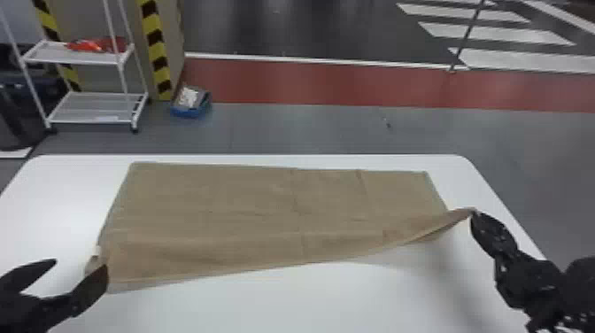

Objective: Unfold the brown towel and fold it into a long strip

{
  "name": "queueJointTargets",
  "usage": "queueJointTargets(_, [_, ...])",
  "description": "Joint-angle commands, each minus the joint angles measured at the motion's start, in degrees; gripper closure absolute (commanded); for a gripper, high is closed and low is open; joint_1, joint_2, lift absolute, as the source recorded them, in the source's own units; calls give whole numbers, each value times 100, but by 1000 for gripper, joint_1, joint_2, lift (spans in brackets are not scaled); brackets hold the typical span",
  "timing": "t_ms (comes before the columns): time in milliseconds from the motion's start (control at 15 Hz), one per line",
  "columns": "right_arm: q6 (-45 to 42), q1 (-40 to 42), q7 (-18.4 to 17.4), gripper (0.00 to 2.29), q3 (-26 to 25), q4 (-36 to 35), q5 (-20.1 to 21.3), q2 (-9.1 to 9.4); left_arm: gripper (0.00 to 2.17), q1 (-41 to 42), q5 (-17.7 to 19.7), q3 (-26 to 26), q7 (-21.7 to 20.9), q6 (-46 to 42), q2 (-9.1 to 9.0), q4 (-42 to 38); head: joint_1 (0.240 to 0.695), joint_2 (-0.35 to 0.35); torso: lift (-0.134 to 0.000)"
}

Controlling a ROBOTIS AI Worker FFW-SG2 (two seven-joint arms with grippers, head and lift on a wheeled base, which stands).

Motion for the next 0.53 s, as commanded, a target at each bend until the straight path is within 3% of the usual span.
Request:
queueJointTargets(0, [35,34,0,1423,12,-41,-7,15,157,-74,0,-40,-164,-387,-20,396,695,-123,-125])
queueJointTargets(133, [53,69,0,1423,-15,-68,-7,15,215,-162,0,-40,-463,-405,-11,624,695,-119,-125])
queueJointTargets(467, [123,69,9,1423,-50,-94,2,15,252,-364,0,-5,-744,-405,-11,1055,695,-124,-125])
